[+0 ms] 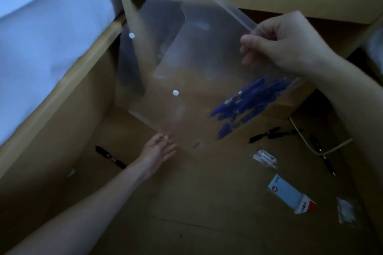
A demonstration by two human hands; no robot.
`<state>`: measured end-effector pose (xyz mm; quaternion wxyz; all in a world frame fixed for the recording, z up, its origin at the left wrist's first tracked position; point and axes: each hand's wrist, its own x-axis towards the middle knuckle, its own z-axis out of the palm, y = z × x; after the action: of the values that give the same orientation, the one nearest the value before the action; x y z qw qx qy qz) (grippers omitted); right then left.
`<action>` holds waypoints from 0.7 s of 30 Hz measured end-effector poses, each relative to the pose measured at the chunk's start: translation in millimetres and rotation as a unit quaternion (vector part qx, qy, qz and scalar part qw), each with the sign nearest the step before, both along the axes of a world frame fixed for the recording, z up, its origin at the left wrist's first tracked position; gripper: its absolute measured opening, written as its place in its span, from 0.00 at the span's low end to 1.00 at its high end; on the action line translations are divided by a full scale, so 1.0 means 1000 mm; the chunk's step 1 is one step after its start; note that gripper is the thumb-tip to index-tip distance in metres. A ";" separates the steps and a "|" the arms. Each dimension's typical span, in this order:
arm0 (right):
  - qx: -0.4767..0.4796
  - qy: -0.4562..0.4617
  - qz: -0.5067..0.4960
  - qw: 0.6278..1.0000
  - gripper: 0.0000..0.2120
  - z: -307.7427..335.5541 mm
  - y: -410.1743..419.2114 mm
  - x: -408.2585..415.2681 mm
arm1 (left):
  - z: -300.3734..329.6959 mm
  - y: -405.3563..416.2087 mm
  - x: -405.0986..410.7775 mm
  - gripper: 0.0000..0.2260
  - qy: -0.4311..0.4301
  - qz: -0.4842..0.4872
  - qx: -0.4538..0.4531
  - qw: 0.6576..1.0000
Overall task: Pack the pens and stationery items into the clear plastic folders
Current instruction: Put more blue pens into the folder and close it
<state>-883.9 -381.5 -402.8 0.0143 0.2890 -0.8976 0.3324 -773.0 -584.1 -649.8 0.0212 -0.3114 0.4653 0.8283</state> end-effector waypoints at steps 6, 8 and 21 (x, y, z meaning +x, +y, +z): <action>0.061 0.001 -0.014 0.998 0.06 -0.002 0.006 -0.011 | -0.005 0.014 0.002 0.09 -0.019 -0.052 0.000 0.998; 0.066 -0.005 -0.016 0.998 0.06 -0.009 0.008 -0.015 | -0.009 0.014 0.002 0.08 -0.023 -0.052 0.009 0.998; 0.032 0.042 -0.033 0.998 0.05 -0.017 0.012 0.000 | -0.007 0.009 0.005 0.07 -0.022 -0.004 0.002 1.000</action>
<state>-883.9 -369.4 -419.5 0.0537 0.2733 -0.9154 0.2906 -767.8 -574.6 -657.0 0.0355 -0.3281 0.4647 0.8217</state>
